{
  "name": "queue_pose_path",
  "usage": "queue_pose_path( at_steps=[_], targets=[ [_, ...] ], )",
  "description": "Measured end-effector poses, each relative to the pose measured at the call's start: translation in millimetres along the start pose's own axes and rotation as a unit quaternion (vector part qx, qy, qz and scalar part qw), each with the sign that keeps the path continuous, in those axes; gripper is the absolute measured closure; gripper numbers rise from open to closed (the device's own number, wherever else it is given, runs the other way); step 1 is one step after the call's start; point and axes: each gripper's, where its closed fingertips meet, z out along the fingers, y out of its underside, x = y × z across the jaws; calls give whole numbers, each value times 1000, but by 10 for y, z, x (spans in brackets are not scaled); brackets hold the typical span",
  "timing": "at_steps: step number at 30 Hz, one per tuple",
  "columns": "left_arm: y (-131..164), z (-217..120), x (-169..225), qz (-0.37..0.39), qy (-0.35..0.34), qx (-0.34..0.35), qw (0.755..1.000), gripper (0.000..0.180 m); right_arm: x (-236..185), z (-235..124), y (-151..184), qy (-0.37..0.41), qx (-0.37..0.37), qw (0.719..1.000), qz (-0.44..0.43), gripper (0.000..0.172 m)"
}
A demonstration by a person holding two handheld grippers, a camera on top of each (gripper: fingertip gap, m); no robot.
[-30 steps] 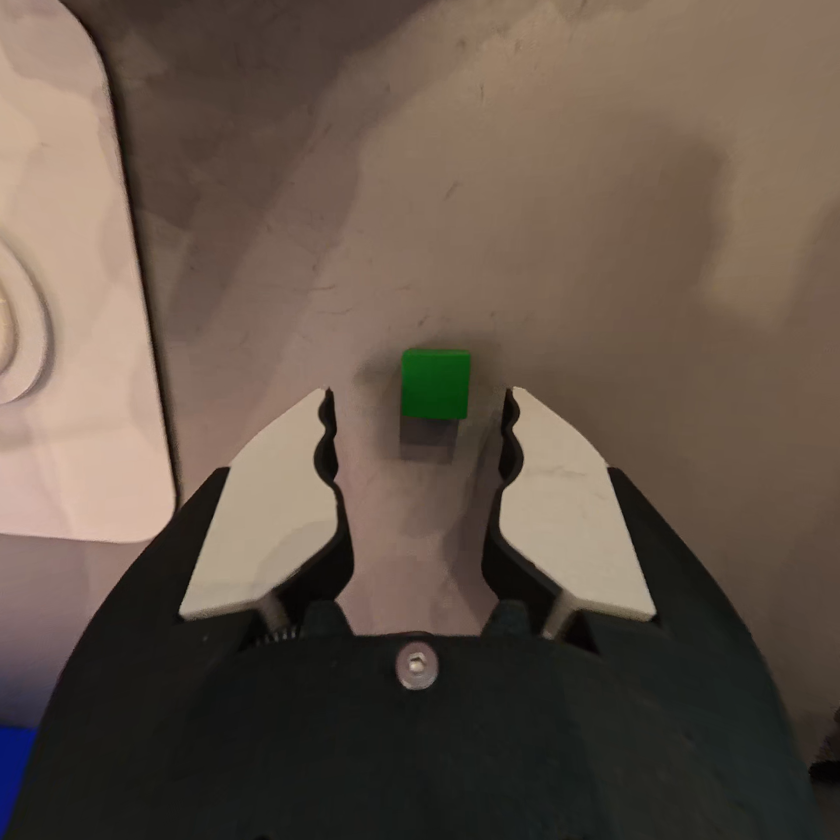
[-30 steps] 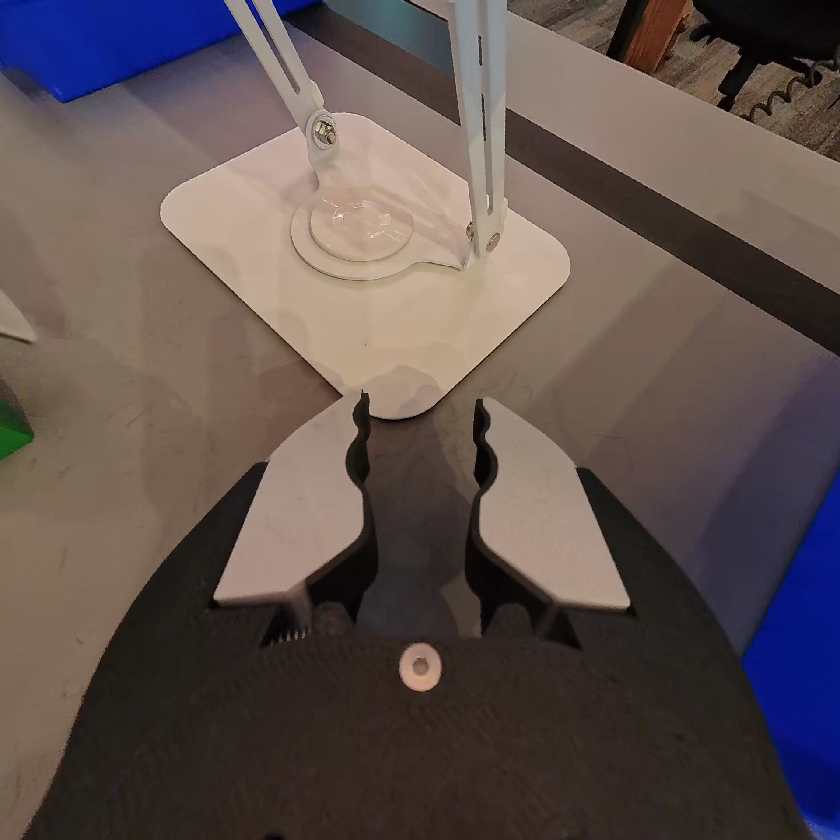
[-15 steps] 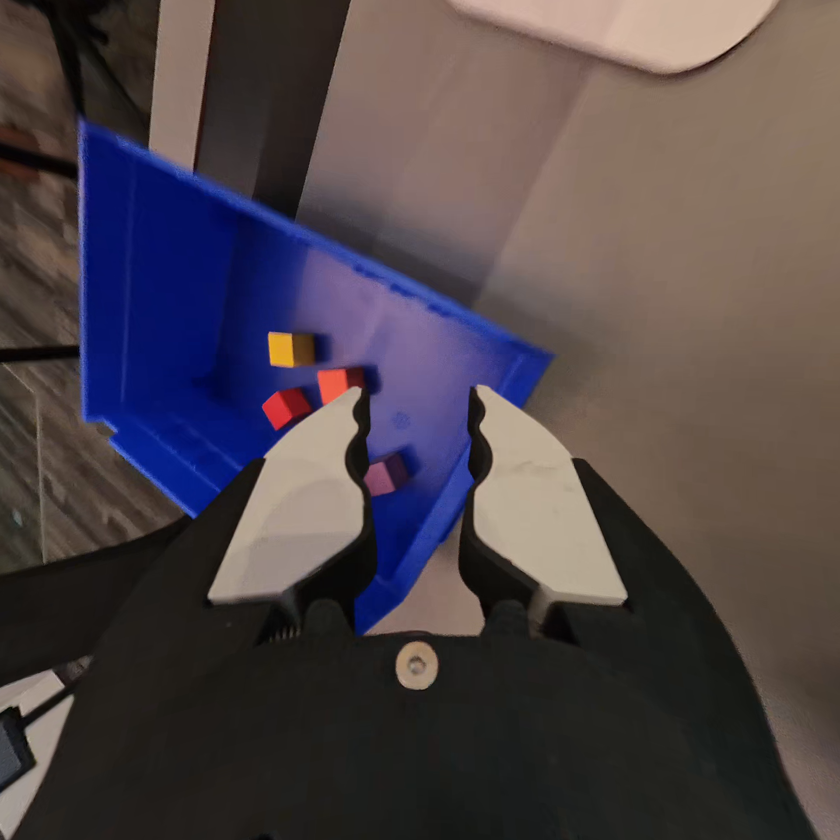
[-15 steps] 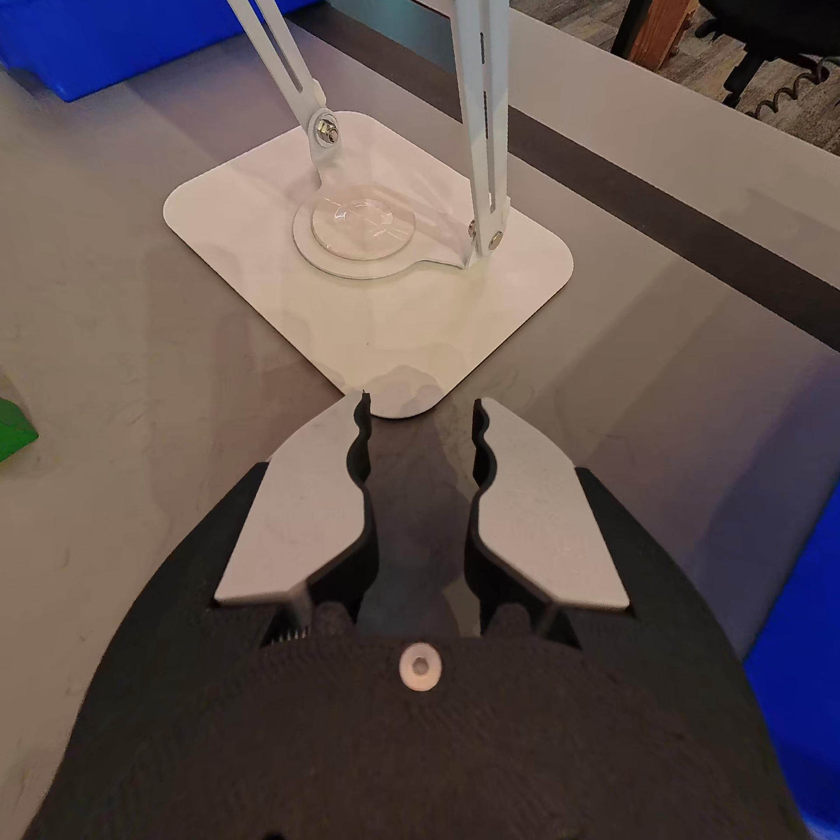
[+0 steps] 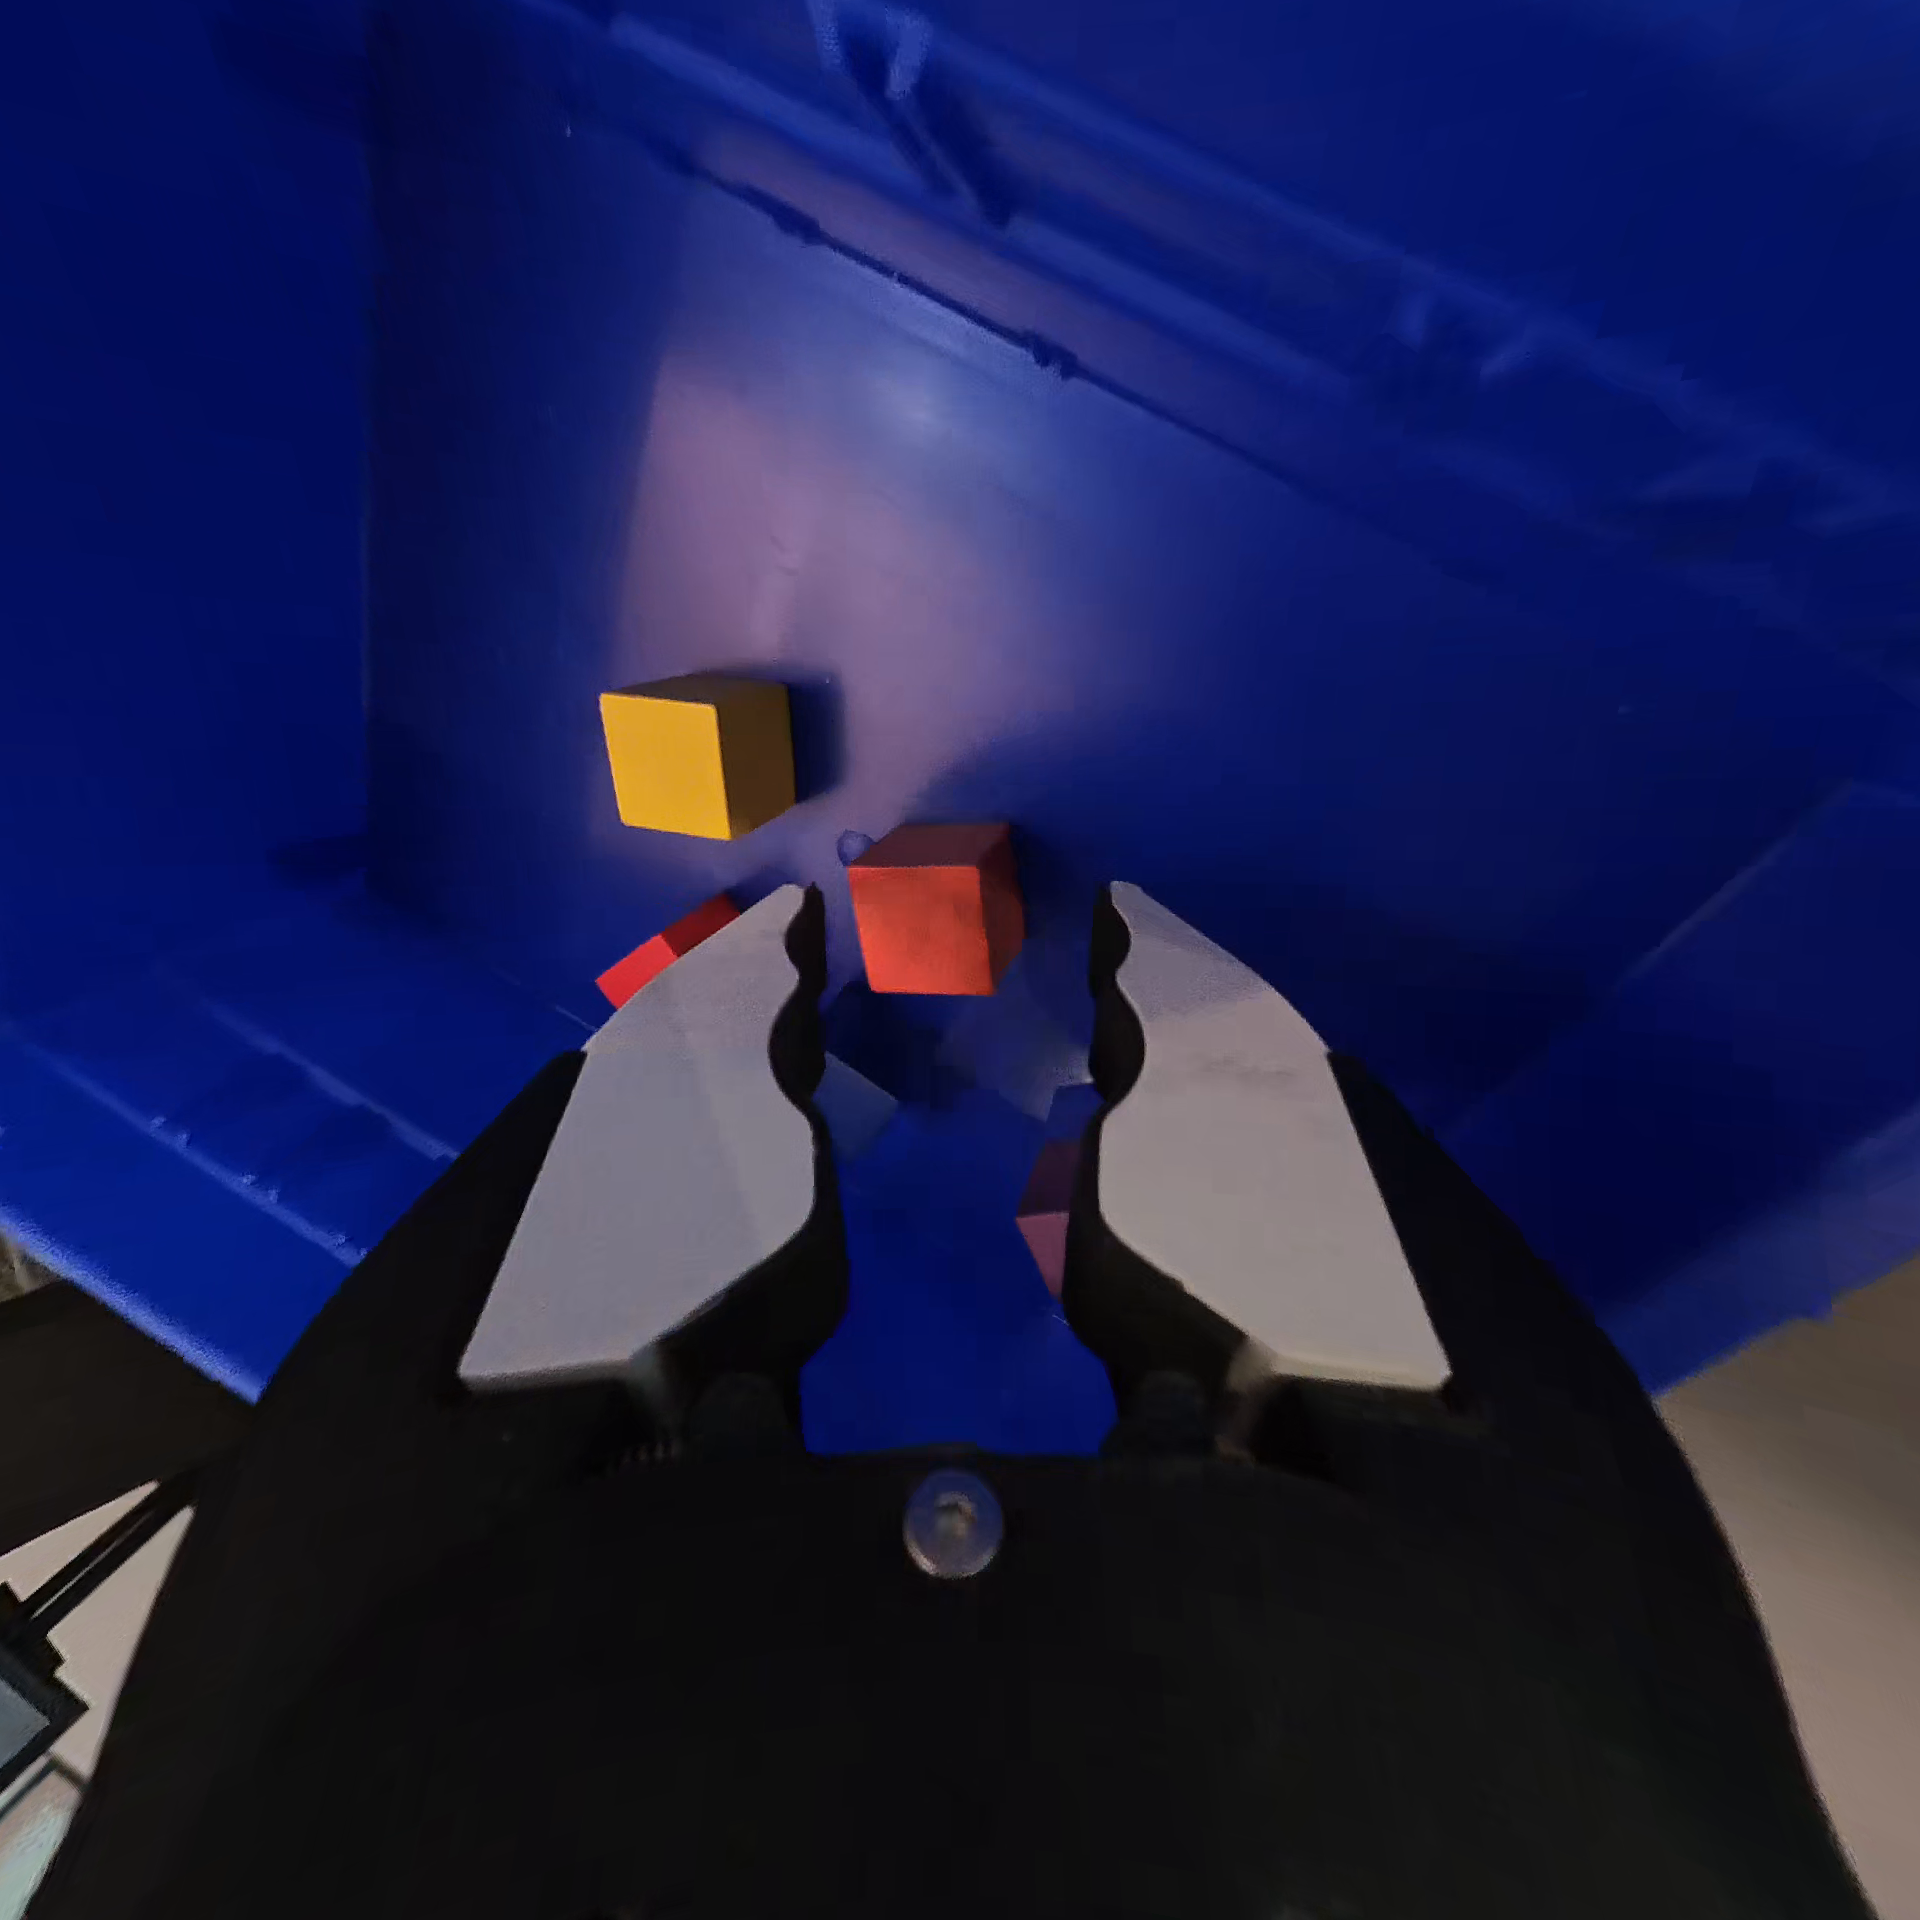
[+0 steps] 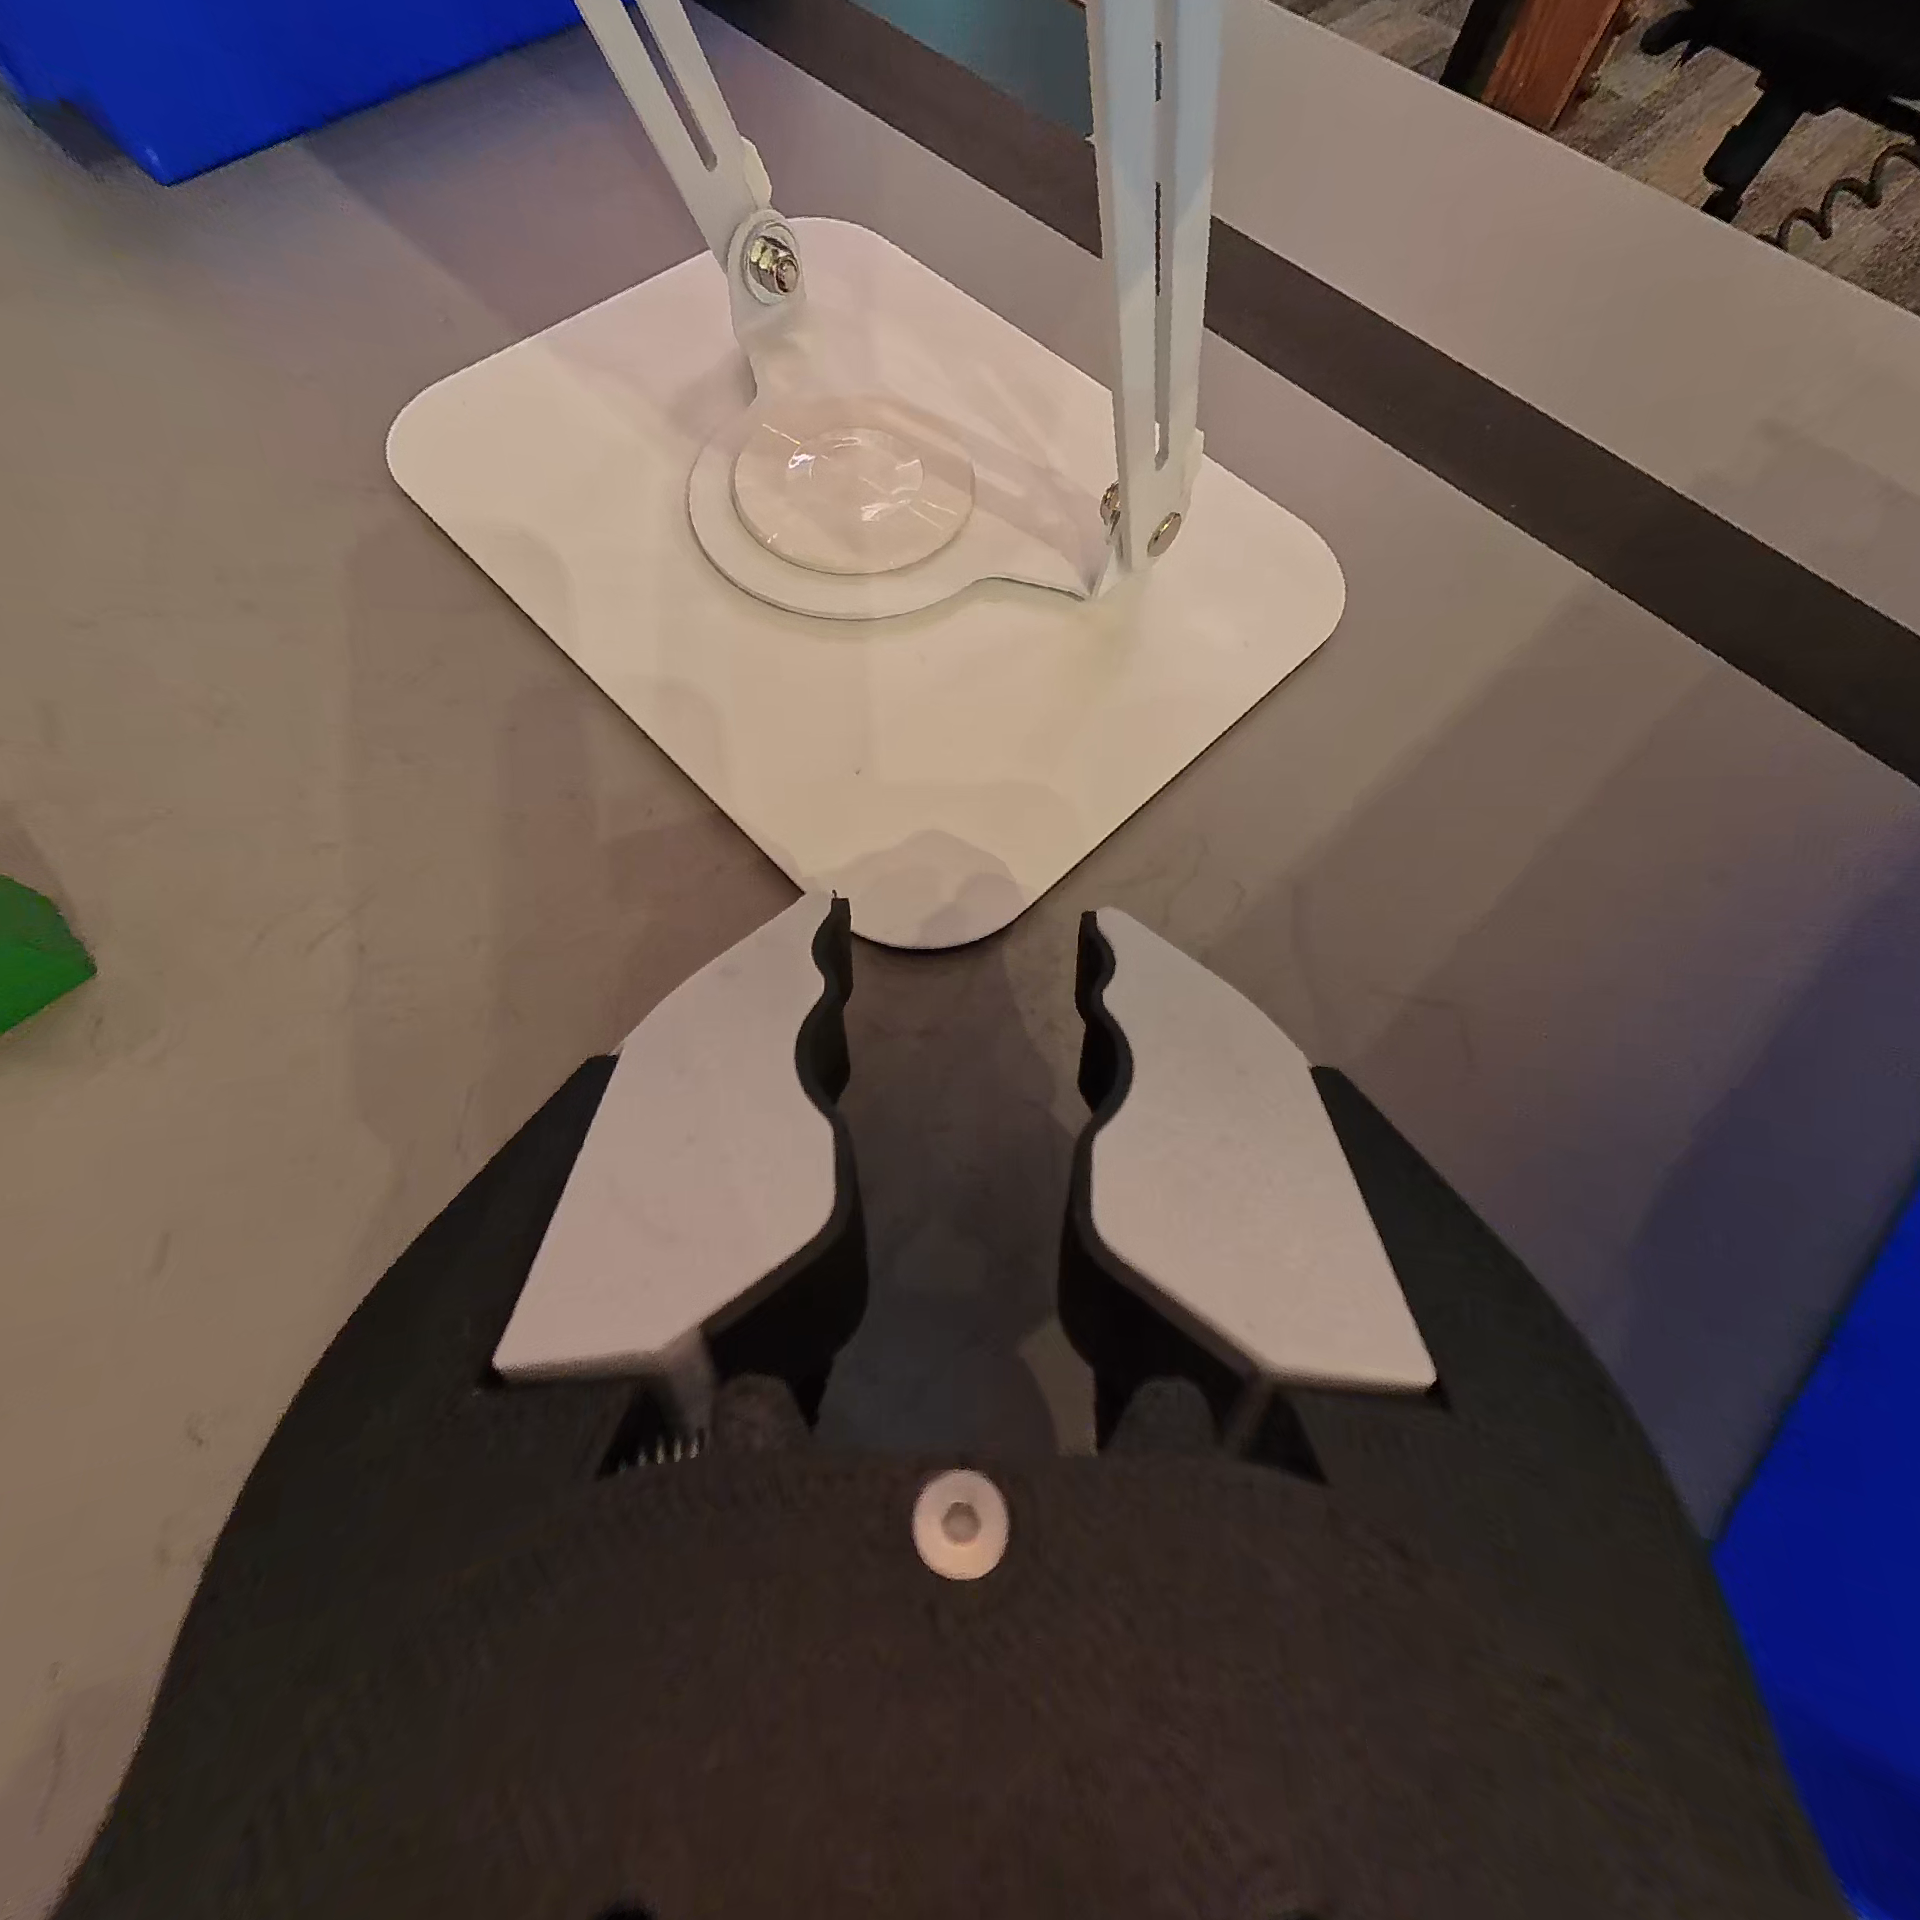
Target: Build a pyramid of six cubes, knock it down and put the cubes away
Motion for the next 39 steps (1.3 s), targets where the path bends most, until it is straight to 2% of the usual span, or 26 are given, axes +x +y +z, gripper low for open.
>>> queue_pose_path(
  at_steps=[2, 3, 4, 7, 12, 18, 23, 27, 32, 39],
  targets=[
    [39, 95, -26, -4, 5, -15, 1000, 132, -5, 4, 5, -1, -2, 1000, -2, 130],
    [67, 137, -24, -4, 9, -24, 1000, 134, -7, 7, 7, -1, -3, 1000, -3, 130],
    [80, 162, -26, -7, 12, -27, 1000, 148, -10, 9, 9, -1, -4, 1000, -3, 130],
    [77, 133, -52, -19, 8, -22, 1000, 151, -11, 11, 12, -2, -5, 1000, -4, 131],
    [79, -385, 76, -7, -15, 4, 1000, 152, -9, 9, 9, -2, -4, 1000, -2, 131],
    [-31, -1201, 737, 42, -30, 42, 998, 152, -4, 9, 8, 0, -4, 1000, -2, 131],
    [-567, -1544, 1586, 91, -18, 100, 991, 152, -2, 3, 2, 1, -1, 1000, -2, 131],
    [-972, -1534, 2188, 136, 11, 117, 984, 152, -2, -2, -2, 2, 0, 1000, -2, 131],
    [-1280, -1224, 2785, 187, 63, 99, 975, 152, -11, 2, 1, 1, -1, 1000, -5, 131],
    [-1502, -895, 3147, 217, 99, 79, 968, 152, -24, 14, 11, -2, -7, 1000, -7, 131]
  ],
)
